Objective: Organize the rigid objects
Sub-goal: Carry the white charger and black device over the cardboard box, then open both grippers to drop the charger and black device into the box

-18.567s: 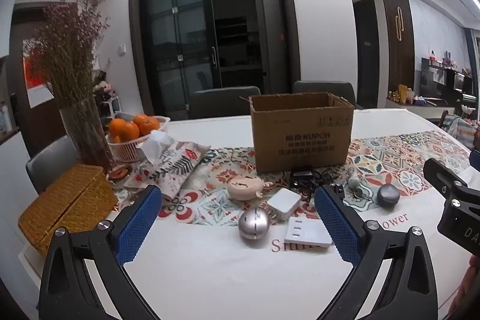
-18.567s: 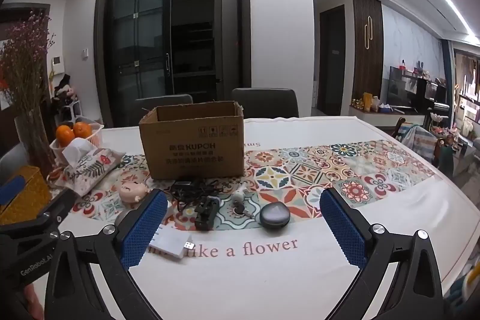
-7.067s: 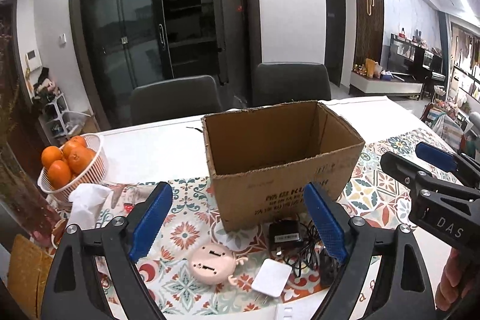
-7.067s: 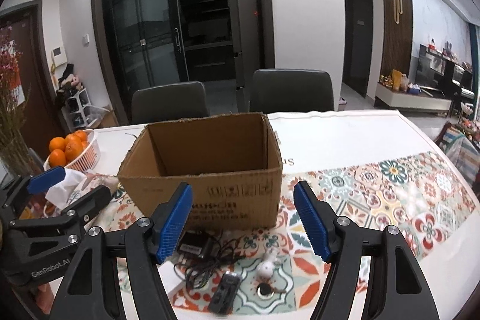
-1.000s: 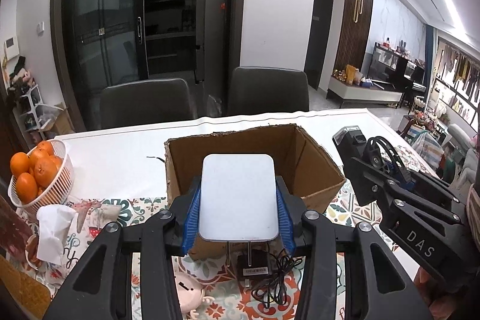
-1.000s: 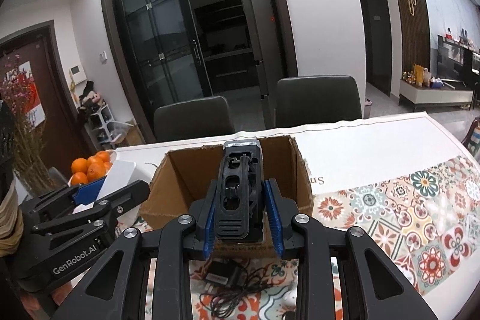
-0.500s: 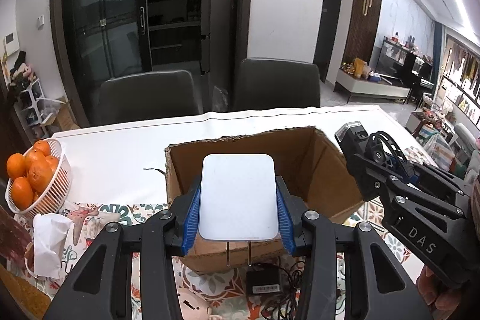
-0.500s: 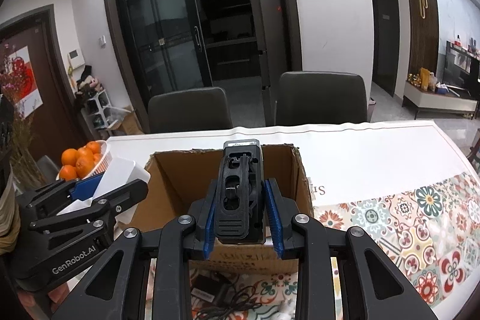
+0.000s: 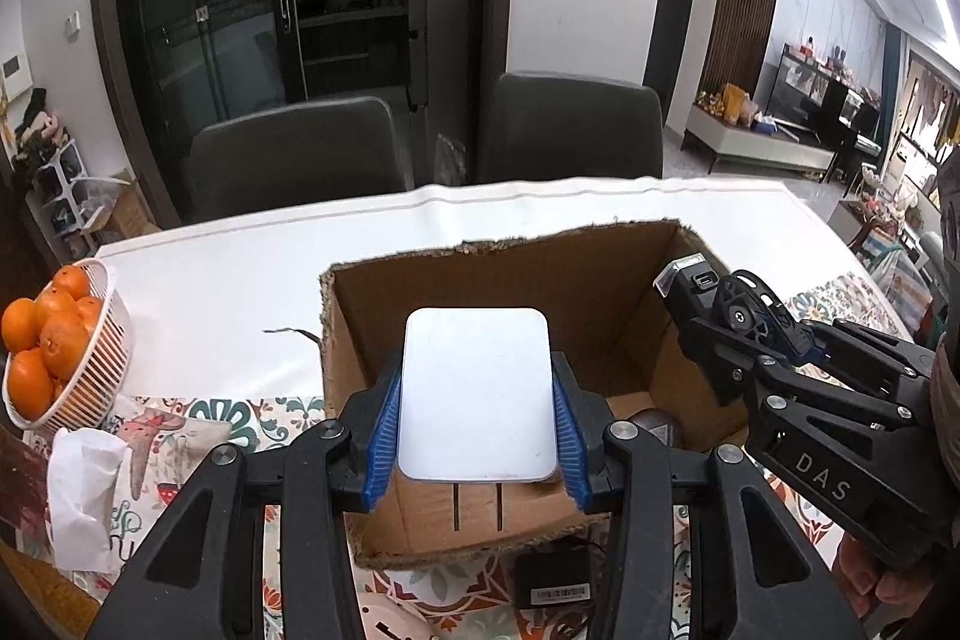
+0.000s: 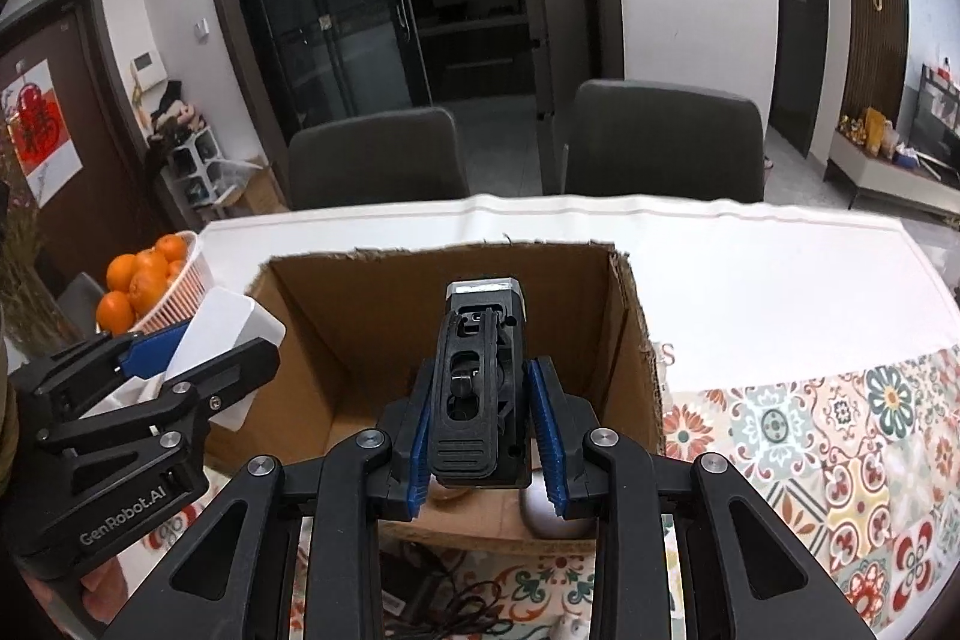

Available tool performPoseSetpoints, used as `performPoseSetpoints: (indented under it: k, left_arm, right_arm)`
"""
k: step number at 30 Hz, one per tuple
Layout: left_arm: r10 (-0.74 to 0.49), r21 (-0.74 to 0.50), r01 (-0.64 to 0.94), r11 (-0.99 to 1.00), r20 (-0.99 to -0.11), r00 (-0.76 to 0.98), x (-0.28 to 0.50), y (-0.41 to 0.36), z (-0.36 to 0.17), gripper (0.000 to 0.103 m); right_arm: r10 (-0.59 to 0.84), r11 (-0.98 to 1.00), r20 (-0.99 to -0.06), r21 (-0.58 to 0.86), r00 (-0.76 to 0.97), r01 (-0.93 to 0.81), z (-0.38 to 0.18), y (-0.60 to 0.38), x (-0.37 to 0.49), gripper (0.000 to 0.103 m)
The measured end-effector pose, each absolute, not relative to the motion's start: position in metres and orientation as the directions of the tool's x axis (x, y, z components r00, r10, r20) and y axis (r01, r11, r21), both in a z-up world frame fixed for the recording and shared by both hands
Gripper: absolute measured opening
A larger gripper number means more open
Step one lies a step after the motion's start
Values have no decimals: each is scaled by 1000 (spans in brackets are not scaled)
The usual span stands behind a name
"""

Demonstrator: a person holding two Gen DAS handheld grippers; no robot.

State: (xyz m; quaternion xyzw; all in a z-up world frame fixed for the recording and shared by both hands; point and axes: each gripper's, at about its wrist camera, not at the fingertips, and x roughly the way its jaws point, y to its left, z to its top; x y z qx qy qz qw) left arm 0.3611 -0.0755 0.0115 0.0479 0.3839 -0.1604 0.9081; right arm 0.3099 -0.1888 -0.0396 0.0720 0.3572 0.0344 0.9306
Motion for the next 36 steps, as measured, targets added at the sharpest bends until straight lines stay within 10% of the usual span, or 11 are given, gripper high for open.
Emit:
performPoseSetpoints:
  k: [16,36]
  left_arm:
    - [-231,-23,349,937,-792,565,377,-90,-21,44]
    - [-235,2,325,946,-688,687,320,-75,15,46]
  right_arm:
    - [112,993,-728,114,676,-42,-64,-196,320,30]
    - [46,997,-620,71,783,-2,-29,-193,275,34]
